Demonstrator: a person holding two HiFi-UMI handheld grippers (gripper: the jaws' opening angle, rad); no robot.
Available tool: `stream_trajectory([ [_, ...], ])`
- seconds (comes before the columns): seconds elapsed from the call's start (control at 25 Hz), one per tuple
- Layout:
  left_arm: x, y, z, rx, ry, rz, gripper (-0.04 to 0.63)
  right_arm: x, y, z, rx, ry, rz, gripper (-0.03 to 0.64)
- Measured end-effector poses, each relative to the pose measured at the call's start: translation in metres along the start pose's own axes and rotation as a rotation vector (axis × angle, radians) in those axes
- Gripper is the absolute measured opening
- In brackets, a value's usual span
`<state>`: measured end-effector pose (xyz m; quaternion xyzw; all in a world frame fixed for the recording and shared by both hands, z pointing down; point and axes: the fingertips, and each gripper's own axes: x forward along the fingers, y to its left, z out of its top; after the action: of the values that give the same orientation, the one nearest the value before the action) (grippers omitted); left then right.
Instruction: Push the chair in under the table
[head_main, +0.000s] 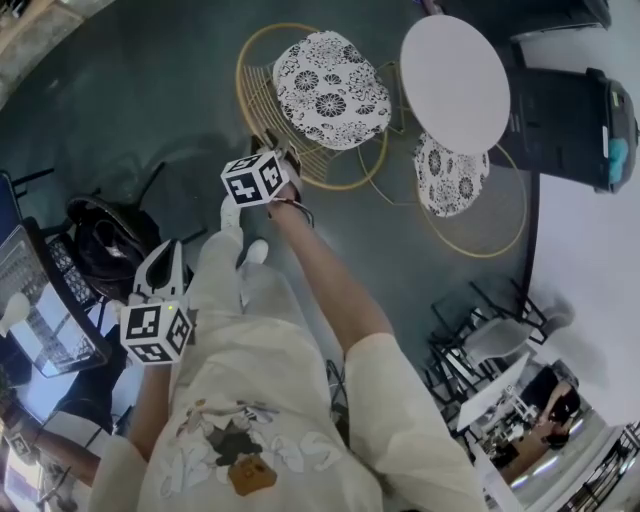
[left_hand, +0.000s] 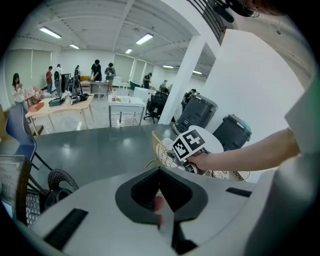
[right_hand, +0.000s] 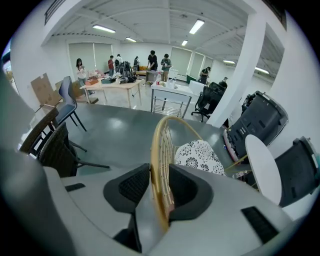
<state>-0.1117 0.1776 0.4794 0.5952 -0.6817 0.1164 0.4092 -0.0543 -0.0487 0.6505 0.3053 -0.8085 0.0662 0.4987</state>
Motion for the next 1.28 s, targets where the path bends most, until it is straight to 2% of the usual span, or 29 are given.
stream_trajectory([
  [0.2, -0.001, -0.015, 0.001, 0.033, -0.003, -0.034, 0.000, -0.026, 0.002, 0.016, 0.014, -0.079, 0.032, 0.115],
  [0.4, -0.010, -0.034, 0.001, 0.062, -0.038, -0.059, 0.000, -0.059, -0.018, 0.015, 0.135, -0.151, 0.008, 0.115],
  [0.68, -0.044, -0.058, -0.019, 0.102, -0.101, -0.107, 0.000, -0.132, -0.025, 0.002, 0.291, -0.297, 0.044, 0.107],
  [0.96, -0.079, -0.095, -0.050, 0.168, -0.150, -0.153, 0.000, -0.219, -0.047, -0.041, 0.422, -0.438, 0.010, 0.026],
  [1.28, -0.125, -0.143, -0.069, 0.242, -0.226, -0.193, 0.000, -0.320, -0.064, -0.118, 0.549, -0.545, 0.003, 0.009],
])
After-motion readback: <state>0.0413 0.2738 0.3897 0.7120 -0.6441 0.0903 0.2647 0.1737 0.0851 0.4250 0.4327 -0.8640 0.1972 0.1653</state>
